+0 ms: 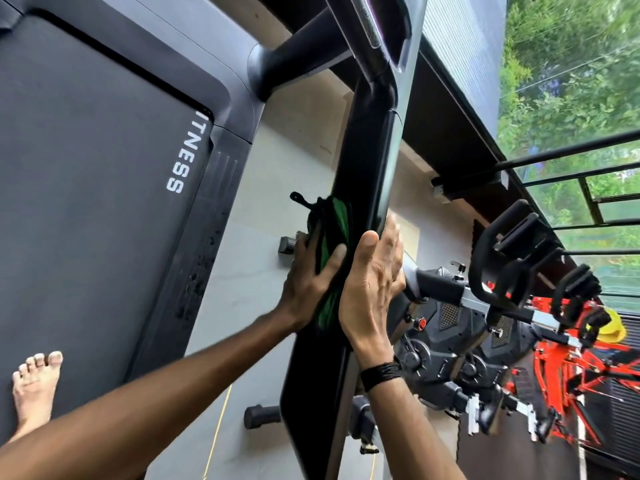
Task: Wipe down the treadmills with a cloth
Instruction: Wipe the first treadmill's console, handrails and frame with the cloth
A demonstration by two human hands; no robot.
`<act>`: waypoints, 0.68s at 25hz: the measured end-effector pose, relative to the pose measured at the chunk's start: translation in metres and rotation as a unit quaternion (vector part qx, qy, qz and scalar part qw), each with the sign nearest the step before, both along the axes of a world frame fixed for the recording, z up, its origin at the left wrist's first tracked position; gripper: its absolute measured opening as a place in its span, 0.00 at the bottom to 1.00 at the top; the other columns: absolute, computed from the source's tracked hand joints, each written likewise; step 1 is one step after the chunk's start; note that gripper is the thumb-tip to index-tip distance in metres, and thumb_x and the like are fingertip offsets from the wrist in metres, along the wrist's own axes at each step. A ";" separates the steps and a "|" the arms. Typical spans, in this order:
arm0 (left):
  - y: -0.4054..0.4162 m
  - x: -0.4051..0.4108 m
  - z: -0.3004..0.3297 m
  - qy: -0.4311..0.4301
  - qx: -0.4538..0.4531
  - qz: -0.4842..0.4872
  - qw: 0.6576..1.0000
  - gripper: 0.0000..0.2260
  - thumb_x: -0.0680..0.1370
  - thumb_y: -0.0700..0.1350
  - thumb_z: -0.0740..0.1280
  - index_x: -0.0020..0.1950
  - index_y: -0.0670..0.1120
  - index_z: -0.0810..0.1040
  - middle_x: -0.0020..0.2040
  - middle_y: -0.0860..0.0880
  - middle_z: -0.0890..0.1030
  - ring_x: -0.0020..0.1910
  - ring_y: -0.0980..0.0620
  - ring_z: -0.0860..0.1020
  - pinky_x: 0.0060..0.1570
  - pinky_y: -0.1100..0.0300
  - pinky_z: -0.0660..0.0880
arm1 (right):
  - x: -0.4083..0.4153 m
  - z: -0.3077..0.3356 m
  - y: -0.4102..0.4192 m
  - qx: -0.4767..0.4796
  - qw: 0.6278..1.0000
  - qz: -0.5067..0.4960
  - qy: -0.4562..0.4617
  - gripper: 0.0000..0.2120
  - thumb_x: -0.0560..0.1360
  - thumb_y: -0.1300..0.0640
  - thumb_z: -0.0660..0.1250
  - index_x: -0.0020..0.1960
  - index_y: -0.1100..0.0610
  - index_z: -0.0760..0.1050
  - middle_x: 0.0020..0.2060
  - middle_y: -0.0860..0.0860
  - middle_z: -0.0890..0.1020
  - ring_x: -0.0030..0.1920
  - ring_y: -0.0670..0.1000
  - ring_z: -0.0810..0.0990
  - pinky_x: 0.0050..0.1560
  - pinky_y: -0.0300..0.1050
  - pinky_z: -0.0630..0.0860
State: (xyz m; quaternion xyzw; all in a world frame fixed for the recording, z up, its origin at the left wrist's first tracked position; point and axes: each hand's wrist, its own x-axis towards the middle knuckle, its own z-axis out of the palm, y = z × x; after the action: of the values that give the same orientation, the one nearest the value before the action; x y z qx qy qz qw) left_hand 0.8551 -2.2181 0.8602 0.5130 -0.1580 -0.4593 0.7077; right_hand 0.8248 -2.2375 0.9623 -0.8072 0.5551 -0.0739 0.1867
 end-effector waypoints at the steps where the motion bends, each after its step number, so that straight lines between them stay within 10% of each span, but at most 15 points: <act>1: 0.007 -0.002 0.006 -0.030 -0.016 0.002 0.999 0.29 0.78 0.69 0.56 0.77 0.61 0.58 0.77 0.50 0.63 0.77 0.52 0.62 0.74 0.44 0.63 | 0.000 0.000 0.000 0.003 1.000 -0.001 -0.010 0.47 0.70 0.22 0.32 0.82 0.46 0.45 0.81 0.43 0.47 0.78 0.38 0.40 0.77 0.59 0.34; 8: -0.079 0.067 0.027 -0.205 -0.054 0.031 0.977 0.34 0.77 0.63 0.60 0.80 0.54 0.56 0.81 0.47 0.53 0.79 0.48 0.55 0.75 0.43 0.58 | 0.003 0.006 0.001 0.016 1.000 0.013 -0.017 0.49 0.69 0.21 0.30 0.82 0.47 0.43 0.81 0.43 0.46 0.78 0.36 0.38 0.78 0.55 0.34; 17: -0.167 0.133 0.013 0.030 -0.011 0.040 0.999 0.37 0.65 0.73 0.70 0.66 0.52 0.74 0.60 0.53 0.82 0.60 0.52 0.80 0.66 0.46 0.72 | 0.007 0.005 -0.002 -0.003 1.000 0.022 0.017 0.47 0.69 0.21 0.31 0.81 0.46 0.40 0.81 0.44 0.41 0.78 0.39 0.36 0.78 0.51 0.33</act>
State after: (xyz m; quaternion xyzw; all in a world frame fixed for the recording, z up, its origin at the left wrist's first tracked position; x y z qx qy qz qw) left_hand 0.9882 -2.3853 0.8737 0.4971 -0.1206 -0.4441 0.7356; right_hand 0.8321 -2.2397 0.9676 -0.8211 0.5399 -0.0572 0.1765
